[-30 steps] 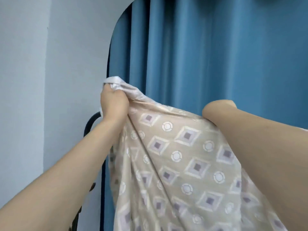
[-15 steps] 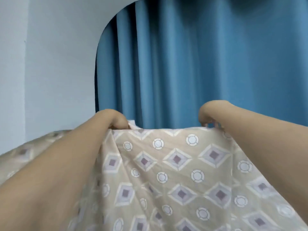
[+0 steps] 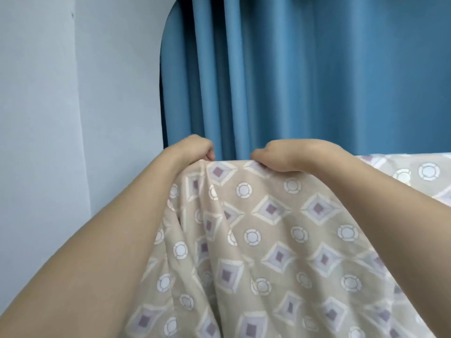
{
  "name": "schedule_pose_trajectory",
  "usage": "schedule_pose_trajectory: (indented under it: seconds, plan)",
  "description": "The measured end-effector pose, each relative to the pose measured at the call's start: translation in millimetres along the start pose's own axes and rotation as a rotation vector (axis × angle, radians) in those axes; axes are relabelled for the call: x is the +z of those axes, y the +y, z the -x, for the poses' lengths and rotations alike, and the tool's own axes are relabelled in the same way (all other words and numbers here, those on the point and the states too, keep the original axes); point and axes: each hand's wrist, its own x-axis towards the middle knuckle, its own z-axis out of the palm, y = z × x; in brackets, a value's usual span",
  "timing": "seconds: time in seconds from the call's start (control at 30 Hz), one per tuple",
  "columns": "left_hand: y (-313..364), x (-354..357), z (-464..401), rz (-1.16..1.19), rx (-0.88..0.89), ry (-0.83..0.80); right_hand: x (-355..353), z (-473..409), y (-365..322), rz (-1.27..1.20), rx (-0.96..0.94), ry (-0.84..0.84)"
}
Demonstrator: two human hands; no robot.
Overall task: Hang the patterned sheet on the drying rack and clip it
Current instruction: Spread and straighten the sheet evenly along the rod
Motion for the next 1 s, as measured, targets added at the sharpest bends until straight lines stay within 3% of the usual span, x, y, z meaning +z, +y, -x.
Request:
schedule_pose_trajectory:
  seconds: [0.07,0.13,0.23,0.37,0.43,0.5,0.57,0.67,0.8,0.9,1.0]
  plan:
    - [-23.9,-9.4,32.6,0.107,0.127,0.273,4.6,-7.8,-4.5,0.040,0.026,0.015]
    - [-51.0,-9.5,75.4,0.024,0.190,0.390,9.4,-18.6,-7.0,0.063,0.060,0.047]
    - [-88.3,1.1,127.0,-0.354,0.084,0.290,17.8,-27.7,-12.7,0.134,0.131,0.155]
    - [-123.1,13.6,124.1,-0.724,-0.145,0.088,39.2,-28.1,-32.1,0.167,0.090,0.613]
    - [-128.2,15.2,115.6,-0.562,-0.185,-0.071,55.8,-30.4,-41.9,0.096,-0.028,0.703]
    - [-121.5,8.3,108.2,-0.252,-0.223,-0.156,66.5,-31.6,-44.2,0.083,-0.116,0.731]
    - [-108.1,-11.4,97.5,0.005,-0.203,-0.028,66.6,-30.5,-40.3,0.084,-0.163,0.717]
    - [-80.3,-47.0,68.9,0.194,-0.002,0.390,57.5,-28.7,-28.8,0.104,-0.197,0.567]
    - [-30.3,-74.5,19.3,0.080,0.172,0.789,44.6,-25.0,-20.3,0.058,-0.254,0.453]
    - [10.6,-78.3,-18.2,0.032,0.281,0.912,27.9,-25.3,-24.3,-0.241,-0.305,0.430]
    - [32.4,-78.5,-57.0,-0.238,0.366,0.982,0.3,-41.0,-21.6,-0.335,-0.222,0.585]
